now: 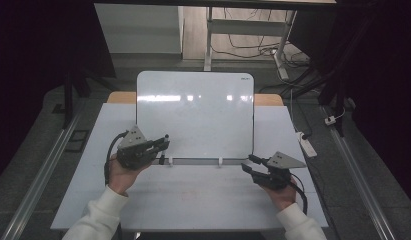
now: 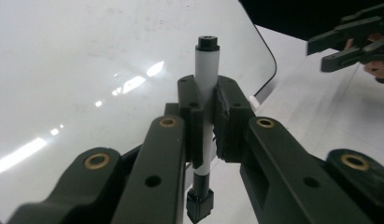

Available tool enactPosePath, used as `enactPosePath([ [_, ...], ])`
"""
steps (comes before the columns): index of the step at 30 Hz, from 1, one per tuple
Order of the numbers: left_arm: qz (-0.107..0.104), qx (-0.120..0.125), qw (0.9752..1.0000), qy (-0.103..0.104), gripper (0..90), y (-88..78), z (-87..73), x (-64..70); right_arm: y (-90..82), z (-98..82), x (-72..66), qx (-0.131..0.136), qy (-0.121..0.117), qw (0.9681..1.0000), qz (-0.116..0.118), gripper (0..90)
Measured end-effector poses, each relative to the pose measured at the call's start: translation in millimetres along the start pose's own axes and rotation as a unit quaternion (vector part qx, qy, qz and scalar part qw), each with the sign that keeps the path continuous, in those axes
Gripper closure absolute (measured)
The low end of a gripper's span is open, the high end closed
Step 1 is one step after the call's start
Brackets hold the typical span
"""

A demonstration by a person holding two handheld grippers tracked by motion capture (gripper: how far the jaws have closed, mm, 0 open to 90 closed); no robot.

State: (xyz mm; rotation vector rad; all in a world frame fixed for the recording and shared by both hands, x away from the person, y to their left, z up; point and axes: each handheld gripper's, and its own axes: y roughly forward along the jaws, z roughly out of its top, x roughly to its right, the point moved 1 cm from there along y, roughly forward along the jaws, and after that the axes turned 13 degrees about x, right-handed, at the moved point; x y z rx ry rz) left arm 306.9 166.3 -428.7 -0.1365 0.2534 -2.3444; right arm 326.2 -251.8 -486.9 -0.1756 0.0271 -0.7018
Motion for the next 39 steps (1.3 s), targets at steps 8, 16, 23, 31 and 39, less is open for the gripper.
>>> enactPosePath([
  [8, 0.015, -0.001, 0.9999, -0.002, 81.2, -3.4, 2.1, -7.8, -27.0, -12.0, 14.5, -0.009, -0.006, 0.9995, -0.031, 50.6],
  [16, 0.055, -0.013, 0.9984, 0.006, 81.2, -4.5, 25.2, -37.1, -27.9, -16.0, 15.3, -0.018, -0.007, 0.9992, -0.036, 50.2],
  [23, 0.108, -0.033, 0.9937, -0.001, 81.1, 3.3, 48.6, -77.7, -23.9, -17.2, 12.3, -0.025, -0.014, 0.9992, -0.029, 50.2],
  [31, 0.135, -0.053, 0.9893, 0.007, 81.1, 26.7, 66.9, -103.9, -22.0, -17.9, 11.8, -0.032, -0.018, 0.9989, -0.030, 50.2],
  [39, 0.160, -0.083, 0.9836, 0.015, 81.0, 55.4, 87.5, -125.9, -22.0, -18.7, 13.4, -0.034, -0.016, 0.9988, -0.031, 50.4],
])
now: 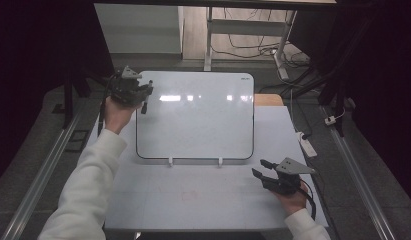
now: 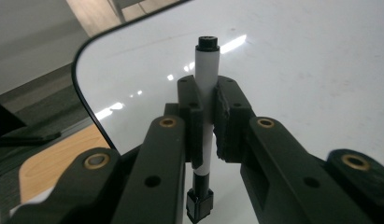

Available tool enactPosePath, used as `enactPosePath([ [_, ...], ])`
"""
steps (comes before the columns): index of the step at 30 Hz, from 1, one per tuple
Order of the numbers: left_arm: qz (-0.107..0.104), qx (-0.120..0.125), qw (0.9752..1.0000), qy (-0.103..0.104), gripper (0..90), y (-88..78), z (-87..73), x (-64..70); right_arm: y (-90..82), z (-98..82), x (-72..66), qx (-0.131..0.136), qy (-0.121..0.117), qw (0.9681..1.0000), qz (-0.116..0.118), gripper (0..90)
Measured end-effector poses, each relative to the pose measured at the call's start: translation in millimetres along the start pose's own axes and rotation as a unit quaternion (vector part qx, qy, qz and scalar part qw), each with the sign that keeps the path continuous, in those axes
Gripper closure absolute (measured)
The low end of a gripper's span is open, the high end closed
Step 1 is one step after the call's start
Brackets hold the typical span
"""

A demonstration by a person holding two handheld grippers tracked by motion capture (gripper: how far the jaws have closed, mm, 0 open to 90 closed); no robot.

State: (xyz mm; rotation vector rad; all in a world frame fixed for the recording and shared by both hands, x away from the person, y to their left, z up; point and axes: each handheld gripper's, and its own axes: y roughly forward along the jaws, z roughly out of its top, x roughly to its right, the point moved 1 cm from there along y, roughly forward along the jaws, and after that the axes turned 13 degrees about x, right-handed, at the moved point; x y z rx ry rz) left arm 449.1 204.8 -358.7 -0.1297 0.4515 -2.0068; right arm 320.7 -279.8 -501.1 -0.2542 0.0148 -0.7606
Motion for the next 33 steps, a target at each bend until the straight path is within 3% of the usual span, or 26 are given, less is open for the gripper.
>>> enactPosePath([
  [11, 0.021, -0.004, 0.9998, -0.001, 80.5, 28.1, 11.5, -9.9, 1.1, -1.7, 1.8, -0.003, 0.004, 1.0000, -0.001, 50.6],
  [19, 0.020, -0.010, 0.9995, 0.023, 79.9, 48.2, 7.2, -5.1, 1.4, -2.3, 2.8, -0.005, 0.004, 1.0000, -0.003, 50.5],
  [33, 0.019, -0.008, 0.9990, 0.038, 77.6, 58.6, 4.8, -0.4, 2.2, -3.6, 3.7, -0.008, 0.004, 1.0000, -0.001, 50.1],
])
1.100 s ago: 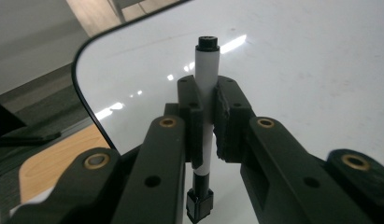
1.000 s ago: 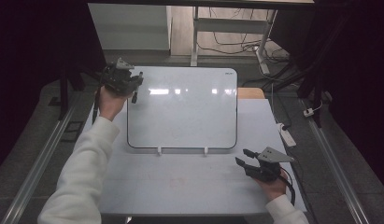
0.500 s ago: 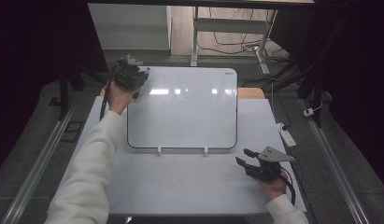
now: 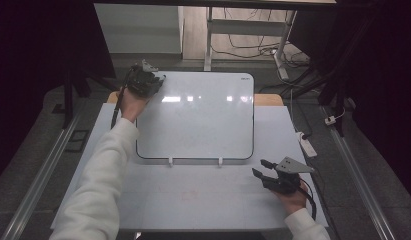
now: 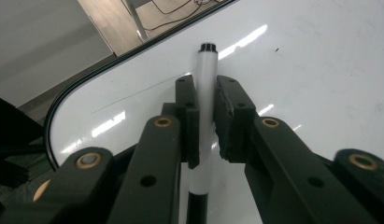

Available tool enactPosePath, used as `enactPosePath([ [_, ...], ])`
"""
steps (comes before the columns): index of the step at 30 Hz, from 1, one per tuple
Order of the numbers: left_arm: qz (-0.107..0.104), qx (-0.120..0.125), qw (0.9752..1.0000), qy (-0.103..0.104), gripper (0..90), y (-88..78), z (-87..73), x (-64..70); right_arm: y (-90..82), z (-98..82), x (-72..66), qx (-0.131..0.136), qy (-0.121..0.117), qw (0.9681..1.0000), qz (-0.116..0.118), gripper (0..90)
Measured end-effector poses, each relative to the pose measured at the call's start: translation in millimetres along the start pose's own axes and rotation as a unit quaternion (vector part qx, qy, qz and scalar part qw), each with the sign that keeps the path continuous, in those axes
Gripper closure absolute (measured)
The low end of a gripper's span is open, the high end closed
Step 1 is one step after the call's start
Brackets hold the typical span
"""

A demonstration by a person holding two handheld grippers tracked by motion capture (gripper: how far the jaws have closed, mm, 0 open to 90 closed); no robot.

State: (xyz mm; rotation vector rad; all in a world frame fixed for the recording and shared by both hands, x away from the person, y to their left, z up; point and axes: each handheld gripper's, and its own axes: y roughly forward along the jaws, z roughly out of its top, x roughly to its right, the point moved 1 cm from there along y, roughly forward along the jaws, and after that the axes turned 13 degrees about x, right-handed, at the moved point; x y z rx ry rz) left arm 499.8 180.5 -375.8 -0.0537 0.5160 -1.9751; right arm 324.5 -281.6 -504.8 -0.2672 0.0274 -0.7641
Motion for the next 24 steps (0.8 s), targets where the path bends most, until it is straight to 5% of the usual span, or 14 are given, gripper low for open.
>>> enactPosePath([
  [5, 0.001, 0.002, 1.0000, 0.004, 73.6, -0.5, 0.4, 1.4, -0.3, 0.2, -0.1, 0.001, -0.001, 1.0000, 0.000, 50.0],
  [11, -0.008, 0.029, 0.9995, -0.008, 55.3, -11.5, 3.8, 2.5, 0.0, -0.3, 0.6, 0.000, 0.000, 1.0000, 0.000, 49.9],
  [17, -0.037, 0.062, 0.9970, -0.027, 43.2, -42.0, -1.4, 8.2, -1.0, -0.8, 2.7, 0.000, -0.003, 1.0000, 0.002, 49.0],
  [24, -0.074, 0.072, 0.9938, -0.042, 35.2, -86.9, -31.6, 21.7, -0.8, -1.4, 4.6, -0.004, -0.001, 0.9999, 0.010, 44.2],
])
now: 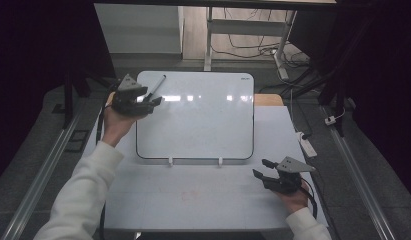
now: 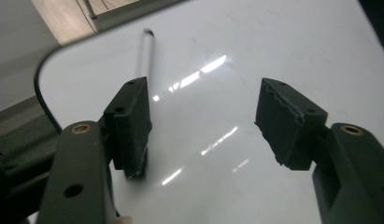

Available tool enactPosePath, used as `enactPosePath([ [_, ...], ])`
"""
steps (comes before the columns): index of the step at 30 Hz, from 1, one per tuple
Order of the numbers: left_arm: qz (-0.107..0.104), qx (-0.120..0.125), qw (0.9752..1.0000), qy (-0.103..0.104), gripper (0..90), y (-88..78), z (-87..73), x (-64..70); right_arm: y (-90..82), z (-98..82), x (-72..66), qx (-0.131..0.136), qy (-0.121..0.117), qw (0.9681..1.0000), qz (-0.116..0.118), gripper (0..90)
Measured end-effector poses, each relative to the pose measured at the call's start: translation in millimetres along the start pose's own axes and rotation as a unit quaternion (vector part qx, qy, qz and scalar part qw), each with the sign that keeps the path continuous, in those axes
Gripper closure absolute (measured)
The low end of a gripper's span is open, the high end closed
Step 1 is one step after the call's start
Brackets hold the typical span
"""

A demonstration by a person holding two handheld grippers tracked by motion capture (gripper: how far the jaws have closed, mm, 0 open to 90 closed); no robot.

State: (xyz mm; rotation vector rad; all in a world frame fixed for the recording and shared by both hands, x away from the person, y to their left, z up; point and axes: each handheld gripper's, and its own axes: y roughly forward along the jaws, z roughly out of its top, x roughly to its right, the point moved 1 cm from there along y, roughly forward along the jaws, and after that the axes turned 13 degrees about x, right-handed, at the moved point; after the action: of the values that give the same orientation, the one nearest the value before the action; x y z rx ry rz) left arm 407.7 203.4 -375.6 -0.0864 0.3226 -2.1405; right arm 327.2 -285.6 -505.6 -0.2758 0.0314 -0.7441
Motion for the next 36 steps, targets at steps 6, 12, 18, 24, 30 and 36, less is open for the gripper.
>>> enactPosePath([
  [6, -0.014, -0.007, 0.9996, -0.022, 33.1, -37.9, -29.9, 16.0, 0.6, -0.3, 1.9, 0.001, -0.006, 1.0000, -0.002, 42.2],
  [12, -0.034, -0.003, 0.9982, -0.048, 31.3, -74.9, -63.9, 32.2, 0.5, -0.3, 4.7, 0.003, -0.009, 0.9999, -0.004, 41.5],
  [18, -0.041, -0.010, 0.9973, -0.061, 30.4, -98.2, -96.8, 48.0, -0.4, -0.2, 6.2, 0.004, -0.013, 0.9999, -0.007, 41.4],
  [24, -0.042, -0.026, 0.9951, -0.086, 29.9, -110.8, -133.4, 56.5, -3.4, -1.9, 9.7, 0.003, -0.013, 0.9998, -0.011, 41.4],
  [30, -0.043, -0.049, 0.9928, -0.101, 29.2, -116.3, -161.6, 62.4, -6.1, -5.2, 14.8, 0.000, -0.014, 0.9998, -0.017, 41.5],
  [36, -0.040, -0.054, 0.9929, -0.098, 28.5, -121.0, -170.7, 67.4, -6.4, -11.3, 20.0, -0.014, -0.022, 0.9994, -0.023, 41.5],
])
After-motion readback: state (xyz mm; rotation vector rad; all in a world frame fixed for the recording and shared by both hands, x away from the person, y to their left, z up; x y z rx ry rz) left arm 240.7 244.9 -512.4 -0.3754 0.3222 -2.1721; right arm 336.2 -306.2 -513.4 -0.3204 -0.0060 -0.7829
